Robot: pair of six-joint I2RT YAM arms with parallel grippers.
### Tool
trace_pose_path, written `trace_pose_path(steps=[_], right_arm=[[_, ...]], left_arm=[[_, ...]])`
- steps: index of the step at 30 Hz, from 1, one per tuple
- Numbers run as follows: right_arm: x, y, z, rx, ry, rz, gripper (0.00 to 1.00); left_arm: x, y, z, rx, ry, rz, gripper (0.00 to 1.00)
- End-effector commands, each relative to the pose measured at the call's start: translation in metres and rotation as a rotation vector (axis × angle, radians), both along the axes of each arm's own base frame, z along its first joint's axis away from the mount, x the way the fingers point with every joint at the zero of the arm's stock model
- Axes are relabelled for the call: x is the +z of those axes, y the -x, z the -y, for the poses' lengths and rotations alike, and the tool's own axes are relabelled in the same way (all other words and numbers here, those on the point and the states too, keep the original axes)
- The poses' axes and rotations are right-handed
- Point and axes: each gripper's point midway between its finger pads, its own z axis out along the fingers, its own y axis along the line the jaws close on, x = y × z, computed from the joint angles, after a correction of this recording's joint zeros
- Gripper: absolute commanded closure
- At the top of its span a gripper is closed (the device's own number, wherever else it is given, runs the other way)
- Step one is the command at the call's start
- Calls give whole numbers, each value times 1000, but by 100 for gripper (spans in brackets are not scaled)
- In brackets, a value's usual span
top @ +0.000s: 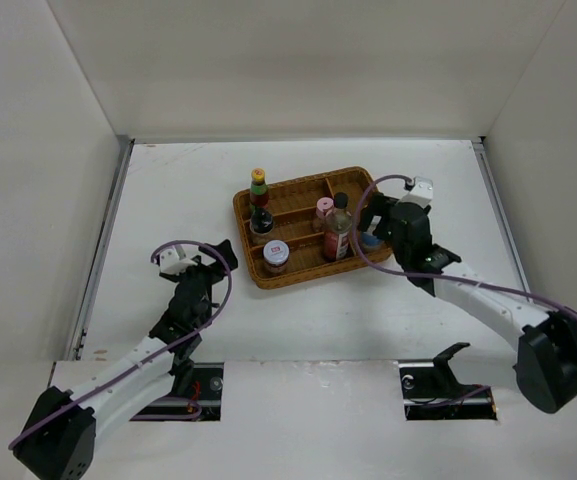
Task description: Organize the condiment bottles
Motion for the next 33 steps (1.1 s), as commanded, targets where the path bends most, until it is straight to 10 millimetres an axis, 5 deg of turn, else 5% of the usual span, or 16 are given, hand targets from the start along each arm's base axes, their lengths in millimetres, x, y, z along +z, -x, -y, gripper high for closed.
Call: trace_pose_path(steps=[1,5,11,15,18,20,24,26,30,33], right_arm=[[43,9,4,-12,-90,118,5],[52,24,25,-53,-130,157,5],[32,40,54,-121,-186,157,16],[16,51,68,-184,-223,167,62],[1,58,77,-240,-262,166,75],[-9,63,81,-265,-284,168,70],[-23,68,98,-328,-313,183,27],[-29,69,107,-364,-339,185,15],[-36,71,114,-402,-373,187,0],[-36,70,113,-405,-389,184,0]], left_arm=[[3,-2,-10,55,35,5,0],[1,-2,-19,87,52,-15,0],[1,-3,-22,94,55,-44,0],[-4,-2,-19,73,33,-89,0],[-2,0,-14,42,25,-125,0],[-4,3,-17,50,14,-158,0],[-17,7,-26,77,-16,-247,0],[-21,11,-33,103,-39,-299,0],[-31,16,-45,138,-59,-387,0],[-35,18,-48,133,-54,-424,0]])
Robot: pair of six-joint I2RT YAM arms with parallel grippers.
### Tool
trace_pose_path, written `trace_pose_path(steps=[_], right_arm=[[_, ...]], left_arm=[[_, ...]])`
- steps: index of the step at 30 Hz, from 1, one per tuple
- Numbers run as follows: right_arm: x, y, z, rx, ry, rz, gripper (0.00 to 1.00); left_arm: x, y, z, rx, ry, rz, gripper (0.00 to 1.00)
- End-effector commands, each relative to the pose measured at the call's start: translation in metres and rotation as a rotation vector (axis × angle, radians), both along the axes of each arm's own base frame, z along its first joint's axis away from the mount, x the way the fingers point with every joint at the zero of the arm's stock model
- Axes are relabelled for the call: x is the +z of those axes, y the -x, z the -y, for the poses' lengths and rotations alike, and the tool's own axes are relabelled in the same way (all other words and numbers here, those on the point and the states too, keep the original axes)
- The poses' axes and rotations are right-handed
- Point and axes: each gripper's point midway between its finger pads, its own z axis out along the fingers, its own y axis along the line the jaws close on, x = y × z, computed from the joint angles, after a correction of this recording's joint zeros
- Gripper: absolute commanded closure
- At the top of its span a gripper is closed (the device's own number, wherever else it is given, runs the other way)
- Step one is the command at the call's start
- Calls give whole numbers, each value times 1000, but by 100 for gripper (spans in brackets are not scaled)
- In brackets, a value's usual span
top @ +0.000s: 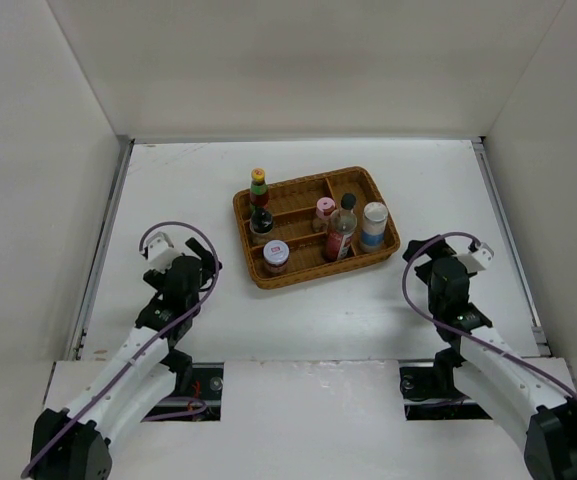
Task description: Organize the condiment bottles
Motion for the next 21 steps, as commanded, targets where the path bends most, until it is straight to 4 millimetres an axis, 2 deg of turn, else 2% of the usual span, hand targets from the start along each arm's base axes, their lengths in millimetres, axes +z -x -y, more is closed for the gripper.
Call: trace_pose_path(steps=[1,6,9,16,21], right_arm=[[20,-8,0,-31,-63,90,0],[17,-8,0,-30,-70,75,0],[22,-10,-4,-7,-65,81,0],[30,-8,0,-17,-74,115,0],[26,-7,8,-48,-86,101,0]], left_arm=[[5,2,-1,-5,25,-42,0],[5,1,3,-28,58,-44,0],[10,-1,3,-35,65,-45,0],[16,1,3,-40,68,-39,0],[27,1,7,-57,55,-45,0]])
